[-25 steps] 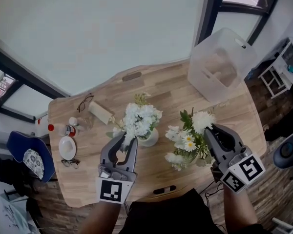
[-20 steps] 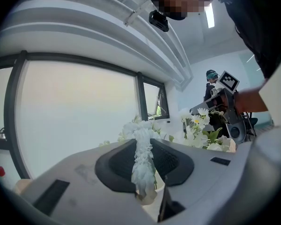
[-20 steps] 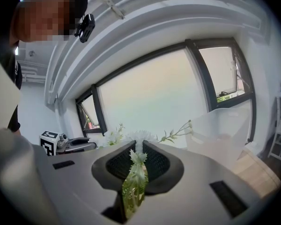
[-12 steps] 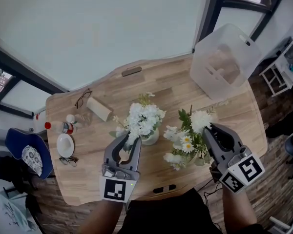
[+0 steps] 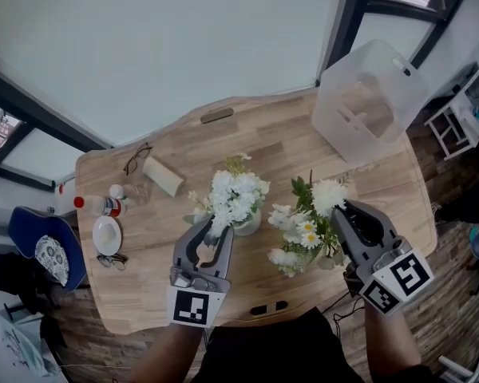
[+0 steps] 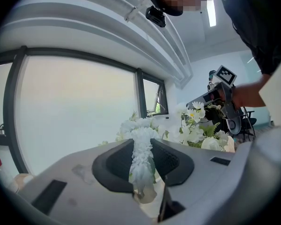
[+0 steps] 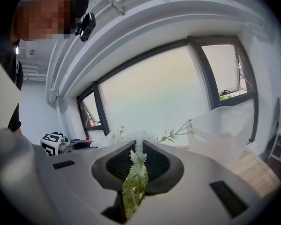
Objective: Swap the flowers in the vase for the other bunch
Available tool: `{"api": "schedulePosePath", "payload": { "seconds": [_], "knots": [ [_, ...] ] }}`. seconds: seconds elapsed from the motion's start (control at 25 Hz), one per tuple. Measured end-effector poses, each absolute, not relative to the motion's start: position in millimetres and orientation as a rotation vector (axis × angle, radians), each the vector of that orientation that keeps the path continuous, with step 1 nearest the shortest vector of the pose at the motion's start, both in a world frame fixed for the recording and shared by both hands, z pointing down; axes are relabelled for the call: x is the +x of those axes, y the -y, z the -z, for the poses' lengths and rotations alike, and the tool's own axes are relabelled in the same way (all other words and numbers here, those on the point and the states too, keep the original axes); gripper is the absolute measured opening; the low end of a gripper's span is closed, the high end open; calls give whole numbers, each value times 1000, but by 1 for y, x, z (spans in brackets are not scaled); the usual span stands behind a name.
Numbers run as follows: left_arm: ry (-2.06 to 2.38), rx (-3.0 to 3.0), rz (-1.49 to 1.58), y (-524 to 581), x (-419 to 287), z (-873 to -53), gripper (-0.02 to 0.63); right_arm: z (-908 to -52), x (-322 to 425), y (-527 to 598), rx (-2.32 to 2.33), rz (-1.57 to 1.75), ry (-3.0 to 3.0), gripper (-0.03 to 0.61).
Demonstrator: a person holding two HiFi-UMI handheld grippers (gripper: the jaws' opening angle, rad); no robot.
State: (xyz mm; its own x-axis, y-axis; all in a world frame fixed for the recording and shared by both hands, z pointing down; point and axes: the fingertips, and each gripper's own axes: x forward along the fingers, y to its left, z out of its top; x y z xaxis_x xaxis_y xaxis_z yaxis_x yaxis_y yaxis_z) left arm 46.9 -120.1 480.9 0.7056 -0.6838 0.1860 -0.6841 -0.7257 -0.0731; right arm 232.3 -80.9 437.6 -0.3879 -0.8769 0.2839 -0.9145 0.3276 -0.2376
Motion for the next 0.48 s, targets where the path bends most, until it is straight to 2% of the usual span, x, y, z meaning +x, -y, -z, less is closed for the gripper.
{"api": "schedulePosePath", "payload": {
  "seconds": [0.32,0.48],
  "knots": [
    [1178,2921,-296,117,46,-469,133,-424,229,80,1671,-514,2486,64],
    [1187,2945,-272,115,44,-453,135,-413,228,78,1674,-491,2493,64]
  ]
}}
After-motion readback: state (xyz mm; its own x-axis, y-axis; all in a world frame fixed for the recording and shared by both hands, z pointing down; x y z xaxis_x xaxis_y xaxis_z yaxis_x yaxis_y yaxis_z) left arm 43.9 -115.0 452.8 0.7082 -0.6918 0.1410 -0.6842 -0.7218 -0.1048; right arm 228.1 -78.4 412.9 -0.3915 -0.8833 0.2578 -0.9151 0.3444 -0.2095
